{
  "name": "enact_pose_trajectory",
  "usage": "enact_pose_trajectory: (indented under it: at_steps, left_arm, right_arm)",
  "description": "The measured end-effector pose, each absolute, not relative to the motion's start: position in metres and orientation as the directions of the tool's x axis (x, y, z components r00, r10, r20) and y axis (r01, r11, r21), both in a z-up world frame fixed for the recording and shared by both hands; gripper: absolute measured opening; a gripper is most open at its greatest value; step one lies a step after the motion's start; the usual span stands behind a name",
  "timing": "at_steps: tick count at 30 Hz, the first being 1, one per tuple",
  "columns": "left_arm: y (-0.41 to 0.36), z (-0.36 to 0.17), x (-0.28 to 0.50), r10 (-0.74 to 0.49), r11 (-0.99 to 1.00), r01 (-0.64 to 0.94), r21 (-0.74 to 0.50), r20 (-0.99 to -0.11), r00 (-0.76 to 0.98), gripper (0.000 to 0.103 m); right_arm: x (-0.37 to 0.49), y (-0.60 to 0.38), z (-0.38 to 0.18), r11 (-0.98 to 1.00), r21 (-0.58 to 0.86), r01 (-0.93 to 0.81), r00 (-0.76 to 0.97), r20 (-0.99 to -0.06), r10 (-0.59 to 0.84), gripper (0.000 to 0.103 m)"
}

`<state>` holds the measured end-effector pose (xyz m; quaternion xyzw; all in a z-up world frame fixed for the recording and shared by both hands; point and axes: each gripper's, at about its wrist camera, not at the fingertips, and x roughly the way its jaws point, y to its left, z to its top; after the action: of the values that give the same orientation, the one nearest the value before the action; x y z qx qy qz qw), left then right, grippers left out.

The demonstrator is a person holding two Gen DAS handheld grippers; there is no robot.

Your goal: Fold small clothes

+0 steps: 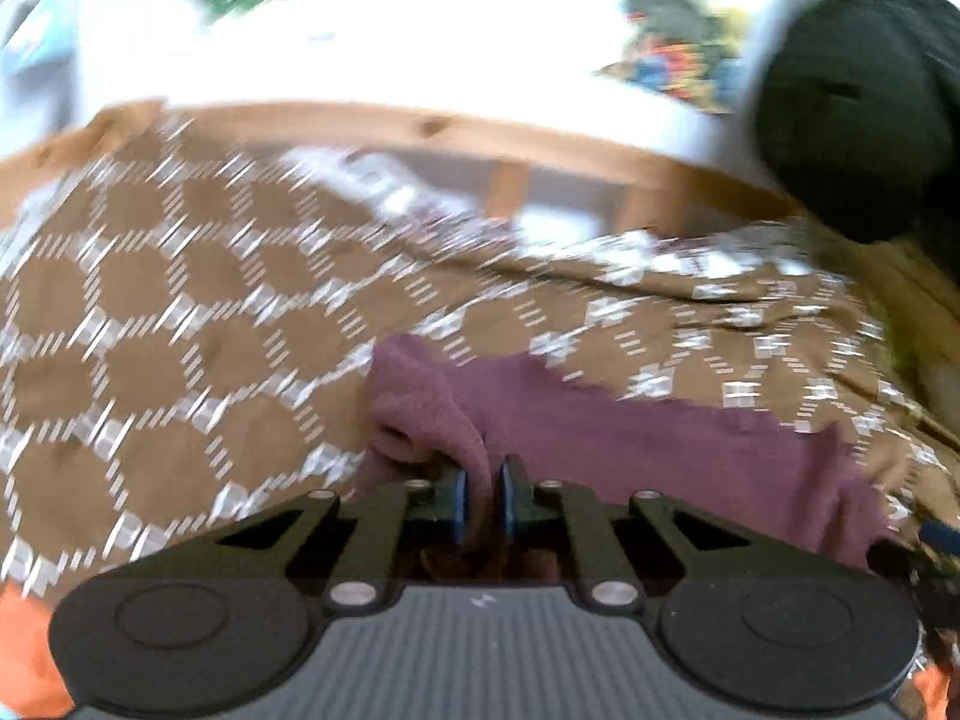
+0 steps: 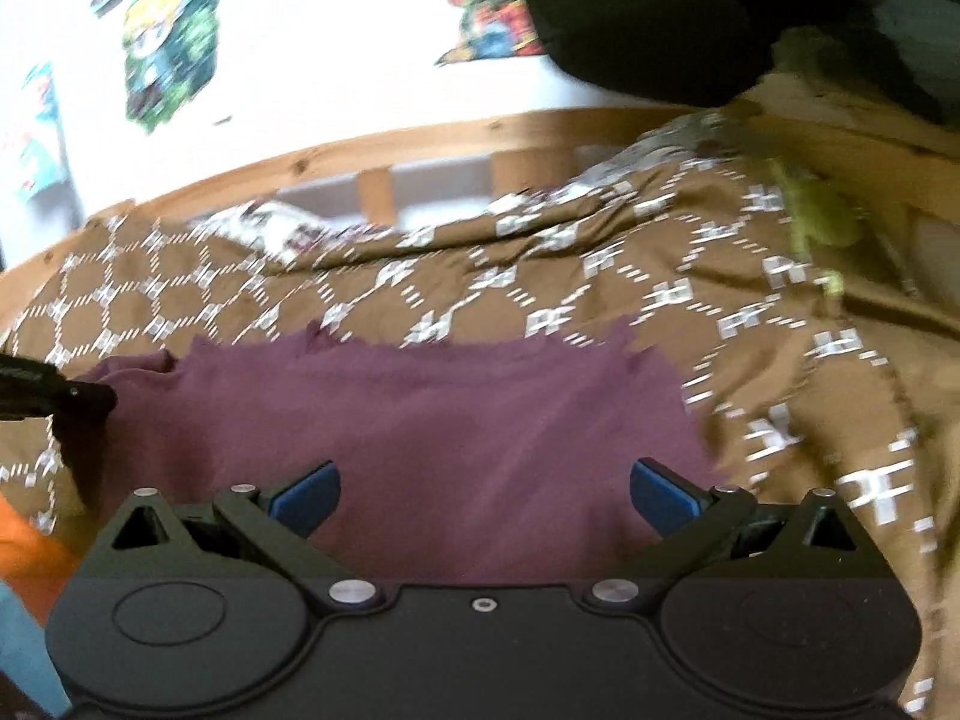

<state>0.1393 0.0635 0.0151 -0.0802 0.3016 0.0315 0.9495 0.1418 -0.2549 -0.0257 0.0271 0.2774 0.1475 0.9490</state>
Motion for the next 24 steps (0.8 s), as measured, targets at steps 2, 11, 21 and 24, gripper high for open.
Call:
enact_pose_trajectory:
  at_steps: [2, 11, 21, 24]
  left_arm:
    - [0.043, 0.029, 0.144, -0.032, 0.994, -0.031, -0.101, -0.56, 0.828, 0.011]
    - [-0.073, 0.06, 0.16, -0.256, 0.948, 0.318, 0.02, -0.549, 0.796, 0.011]
    - [-0.135, 0.001, 0.158, -0.407, 0.85, 0.526, -0.018, -0.655, 0.637, 0.011]
    - [-0.142, -0.012, 0.149, -0.43, 0.807, 0.591, 0.002, -0.683, 0.59, 0.011]
  right_arm:
    - [0.143, -0.272, -0.016, 0.961, 0.146, -0.236, 0.817, -0.506, 0.277, 0.103]
    - [0.139, -0.34, 0.021, 0.985, 0.109, -0.134, 0.901, -0.401, 0.166, 0.102]
    - [0.156, -0.391, 0.012, 0.962, 0.272, -0.021, 0.891, -0.432, 0.142, 0.102]
    - [0.165, -0.391, -0.001, 0.949, 0.315, -0.019, 0.866, -0.469, 0.173, 0.102]
